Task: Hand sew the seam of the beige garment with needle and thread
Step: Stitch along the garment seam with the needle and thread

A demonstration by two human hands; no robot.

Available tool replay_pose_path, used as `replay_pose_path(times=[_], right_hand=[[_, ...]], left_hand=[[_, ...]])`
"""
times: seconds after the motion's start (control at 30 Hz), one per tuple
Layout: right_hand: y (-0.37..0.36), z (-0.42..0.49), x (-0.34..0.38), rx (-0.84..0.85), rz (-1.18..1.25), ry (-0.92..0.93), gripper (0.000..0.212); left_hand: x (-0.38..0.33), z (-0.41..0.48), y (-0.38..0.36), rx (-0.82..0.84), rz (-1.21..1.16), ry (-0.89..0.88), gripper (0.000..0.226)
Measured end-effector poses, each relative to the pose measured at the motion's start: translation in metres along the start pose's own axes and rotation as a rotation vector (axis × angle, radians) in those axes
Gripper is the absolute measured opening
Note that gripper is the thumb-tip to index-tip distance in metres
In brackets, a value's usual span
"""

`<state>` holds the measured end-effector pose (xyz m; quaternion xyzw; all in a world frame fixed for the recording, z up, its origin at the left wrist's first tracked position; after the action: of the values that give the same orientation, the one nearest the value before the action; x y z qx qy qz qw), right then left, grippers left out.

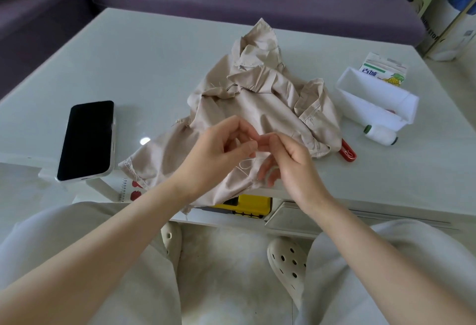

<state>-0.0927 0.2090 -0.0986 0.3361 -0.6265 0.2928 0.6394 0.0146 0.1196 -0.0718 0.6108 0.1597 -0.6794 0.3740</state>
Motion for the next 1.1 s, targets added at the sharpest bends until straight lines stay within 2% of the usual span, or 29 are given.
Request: replay_pose_path(times=[0.07, 0.13, 0.37, 0.63, 0.87, 1.0, 1.1], right_hand=[[-0.006, -0.003, 0.004, 0.092, 0.051, -0.069, 0.031], [-0.005, -0.002, 0.003, 0.085, 0.084, -0.105, 0.031], [0.022, 0.019, -0.01, -0.254, 0.174, -0.175, 0.032], [0.028, 0.025, -0.022, -0.35, -0.066, -0.14, 0.033], [0.035, 0.026, -0.031, -0.386, -0.2, -0.148, 0.034], [0.035, 0.024, -0.029, -0.392, -0.268, -0.068, 0.034], [0.031, 0.017, -0.02, -0.381, -0.337, 0.126, 0.031]], left_hand=[[0.001, 0.0, -0.003, 0.008, 0.023, 0.006, 0.01], [0.002, 0.001, -0.004, -0.002, 0.011, 0.021, 0.009], [-0.005, 0.002, -0.002, 0.005, -0.125, 0.06, 0.011], [-0.008, 0.0, 0.002, 0.077, -0.273, 0.014, 0.018], [-0.01, 0.001, 0.014, -0.002, -0.317, -0.026, 0.017], [-0.008, 0.002, 0.015, -0.025, -0.297, 0.009, 0.016], [0.002, 0.004, 0.016, -0.091, -0.181, 0.065, 0.019]])
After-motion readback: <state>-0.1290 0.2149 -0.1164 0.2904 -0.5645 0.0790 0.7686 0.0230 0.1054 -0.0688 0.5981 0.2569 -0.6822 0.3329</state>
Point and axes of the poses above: each hand's wrist, its own z-axis towards the middle knuckle, its own y-axis out of the back of the hand, x = y × z, the point moved 4 cm from there along z, towards the middle knuckle, and after that the axes turned 8 degrees about -x, right-handed, at the moved point
